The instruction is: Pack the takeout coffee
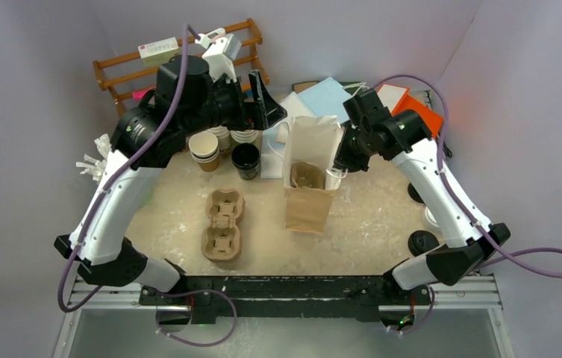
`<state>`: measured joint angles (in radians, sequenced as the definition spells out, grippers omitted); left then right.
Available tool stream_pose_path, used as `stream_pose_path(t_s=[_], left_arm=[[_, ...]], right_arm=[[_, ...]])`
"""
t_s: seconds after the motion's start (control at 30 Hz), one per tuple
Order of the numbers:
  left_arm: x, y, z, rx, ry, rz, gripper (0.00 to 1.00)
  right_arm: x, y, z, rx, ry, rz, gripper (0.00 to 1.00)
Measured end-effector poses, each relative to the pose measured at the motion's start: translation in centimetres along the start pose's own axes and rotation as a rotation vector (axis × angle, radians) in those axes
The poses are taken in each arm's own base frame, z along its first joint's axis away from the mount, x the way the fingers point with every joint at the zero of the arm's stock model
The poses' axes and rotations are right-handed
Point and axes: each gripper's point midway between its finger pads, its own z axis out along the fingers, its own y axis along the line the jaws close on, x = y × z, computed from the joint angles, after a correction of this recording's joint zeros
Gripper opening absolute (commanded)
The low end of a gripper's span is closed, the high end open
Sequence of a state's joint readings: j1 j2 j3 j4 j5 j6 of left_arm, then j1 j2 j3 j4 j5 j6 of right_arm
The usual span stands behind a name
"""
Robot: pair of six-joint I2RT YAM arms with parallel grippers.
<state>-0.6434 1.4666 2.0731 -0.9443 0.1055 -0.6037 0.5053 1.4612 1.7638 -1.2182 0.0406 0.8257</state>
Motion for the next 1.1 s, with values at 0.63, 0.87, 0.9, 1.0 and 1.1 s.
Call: stream_pose_path(t_s=[0.63, 0.87, 0.9, 1.0, 1.1], left_arm=[[10.6, -4.0, 0.7, -0.114, 0.266, 0.082, 0.51], [11.8, -0.8, 2.0, -0.272, 0.279, 0.109, 0.57], [12.1, -0.4, 2.3, -0.288, 0.283, 0.115, 0.57], [12.7, 0.1, 3.4, -0.314, 0.295, 0.129, 0.57], [13.5, 0.5, 4.9, -0.331, 0.314, 0.151, 0.52]], right_arm=[[2.4, -0.3, 1.4, 0.022, -0.029, 0.037, 0.32], [2.8, -1.3, 0.7, 0.001, -0.065, 0.041, 0.37], [2.9, -1.5, 0.7, -0.001, -0.067, 0.041, 0.36], [3.1, -1.7, 0.8, -0.002, -0.068, 0.041, 0.36], [3.3, -1.8, 1.2, 0.002, -0.064, 0.041, 0.35]])
